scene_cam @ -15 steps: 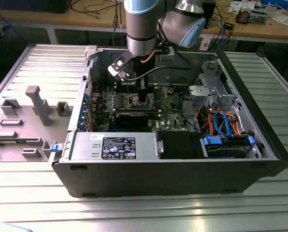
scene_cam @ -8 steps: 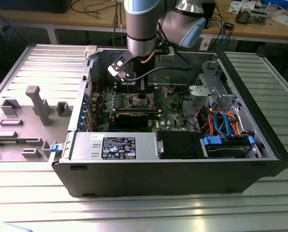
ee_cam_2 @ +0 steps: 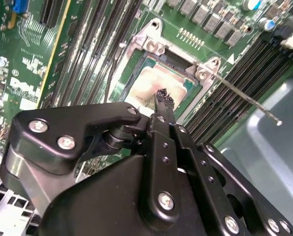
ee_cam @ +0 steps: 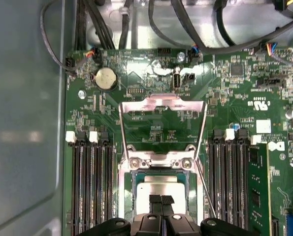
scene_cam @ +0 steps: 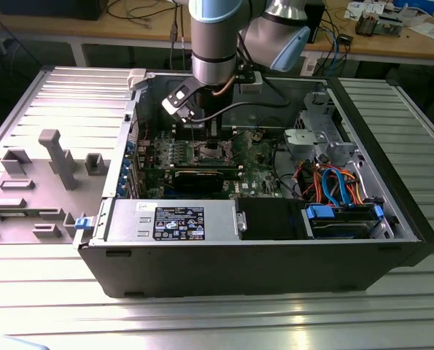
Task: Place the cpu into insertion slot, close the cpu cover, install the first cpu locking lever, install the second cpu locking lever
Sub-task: 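Place the cpu into insertion slot, then close the cpu cover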
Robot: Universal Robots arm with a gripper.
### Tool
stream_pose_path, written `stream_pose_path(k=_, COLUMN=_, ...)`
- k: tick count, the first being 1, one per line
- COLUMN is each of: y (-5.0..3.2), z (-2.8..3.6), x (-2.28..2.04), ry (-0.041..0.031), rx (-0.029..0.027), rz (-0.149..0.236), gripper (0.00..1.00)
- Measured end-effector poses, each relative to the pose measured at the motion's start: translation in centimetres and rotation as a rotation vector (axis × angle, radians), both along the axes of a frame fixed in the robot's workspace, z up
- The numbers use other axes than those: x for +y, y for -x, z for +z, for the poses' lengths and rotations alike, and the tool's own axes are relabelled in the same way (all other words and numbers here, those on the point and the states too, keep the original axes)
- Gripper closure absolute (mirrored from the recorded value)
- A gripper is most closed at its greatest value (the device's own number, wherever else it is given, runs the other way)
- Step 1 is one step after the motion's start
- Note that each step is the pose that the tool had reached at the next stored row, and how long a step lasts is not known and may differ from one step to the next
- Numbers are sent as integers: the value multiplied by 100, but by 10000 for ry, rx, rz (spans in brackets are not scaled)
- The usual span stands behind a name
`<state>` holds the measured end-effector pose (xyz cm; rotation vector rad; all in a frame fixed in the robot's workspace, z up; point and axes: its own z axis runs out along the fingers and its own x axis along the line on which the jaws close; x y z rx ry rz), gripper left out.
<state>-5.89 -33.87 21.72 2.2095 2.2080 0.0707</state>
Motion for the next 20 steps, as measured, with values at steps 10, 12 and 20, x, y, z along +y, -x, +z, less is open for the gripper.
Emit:
stream_pose_path(k=10, y=0, z=-1, x=0, ry=12, rx=4, rz=151, gripper=89)
stream_pose_path(k=12, y=-1, z=-1, x=0, ry=12, rx=4, rz=153, gripper=89)
stream_pose_path(k=20, y=0, z=36, x=0, ry=15, rx=5, rz=154, gripper=89)
